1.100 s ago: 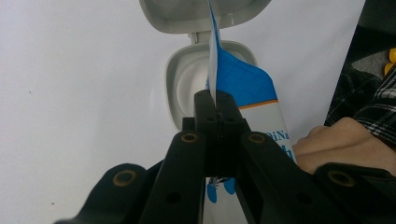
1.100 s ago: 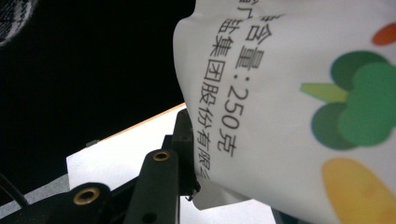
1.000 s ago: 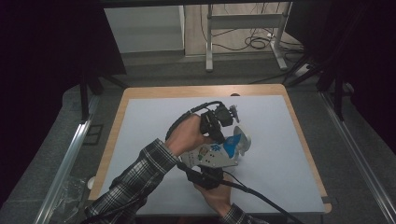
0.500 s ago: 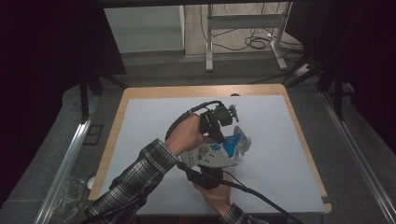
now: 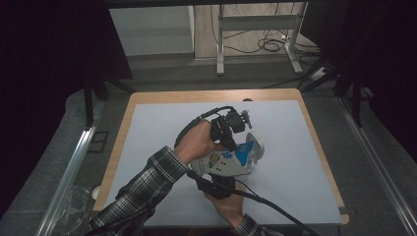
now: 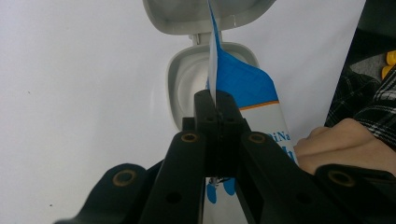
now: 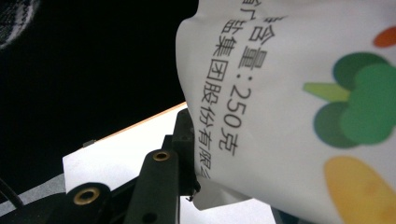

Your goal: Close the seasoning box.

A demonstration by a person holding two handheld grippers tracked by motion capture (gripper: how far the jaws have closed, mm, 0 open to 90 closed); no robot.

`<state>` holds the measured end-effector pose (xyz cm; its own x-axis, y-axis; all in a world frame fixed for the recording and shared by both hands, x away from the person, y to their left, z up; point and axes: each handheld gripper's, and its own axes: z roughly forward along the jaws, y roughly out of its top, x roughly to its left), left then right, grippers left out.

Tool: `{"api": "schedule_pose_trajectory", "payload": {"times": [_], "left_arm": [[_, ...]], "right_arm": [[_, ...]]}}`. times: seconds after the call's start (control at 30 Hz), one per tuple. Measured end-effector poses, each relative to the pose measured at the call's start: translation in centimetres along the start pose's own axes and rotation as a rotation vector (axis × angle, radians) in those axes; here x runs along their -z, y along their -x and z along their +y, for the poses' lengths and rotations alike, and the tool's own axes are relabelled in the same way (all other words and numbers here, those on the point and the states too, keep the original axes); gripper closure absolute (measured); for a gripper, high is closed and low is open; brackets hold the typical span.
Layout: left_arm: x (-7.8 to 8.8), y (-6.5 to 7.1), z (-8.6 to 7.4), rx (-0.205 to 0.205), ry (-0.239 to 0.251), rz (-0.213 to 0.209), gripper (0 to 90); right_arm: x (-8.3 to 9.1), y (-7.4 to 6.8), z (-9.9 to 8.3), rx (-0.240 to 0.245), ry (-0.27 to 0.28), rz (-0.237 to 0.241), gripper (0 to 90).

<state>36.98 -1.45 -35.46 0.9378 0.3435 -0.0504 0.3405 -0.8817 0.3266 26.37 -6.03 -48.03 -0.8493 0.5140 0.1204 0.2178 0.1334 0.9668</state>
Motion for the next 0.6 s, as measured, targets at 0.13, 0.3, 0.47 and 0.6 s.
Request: {"api": "schedule_pose_trajectory", "payload": {"times": [0.13,0.3,0.47,0.6], "left_arm": [[0.00,-0.09,-0.07,0.003,-0.001,-0.001,90.0],[0.03,-0.18,-0.16,0.006,0.001,-0.001,90.0],[-0.08,-0.38,-0.29,0.013,0.001,-0.002,90.0],[0.06,-0.42,-0.29,0.015,0.001,-0.003,90.0]], "right_arm": [[-0.03,-0.06,0.04,-0.007,-0.001,0.005,70.3],[-0.09,-0.06,0.07,-0.006,-0.003,0.005,70.4],[-0.24,-0.03,0.06,-0.015,-0.007,0.011,70.4],[-0.26,-0.02,0.15,-0.012,-0.009,0.013,70.4]]}}
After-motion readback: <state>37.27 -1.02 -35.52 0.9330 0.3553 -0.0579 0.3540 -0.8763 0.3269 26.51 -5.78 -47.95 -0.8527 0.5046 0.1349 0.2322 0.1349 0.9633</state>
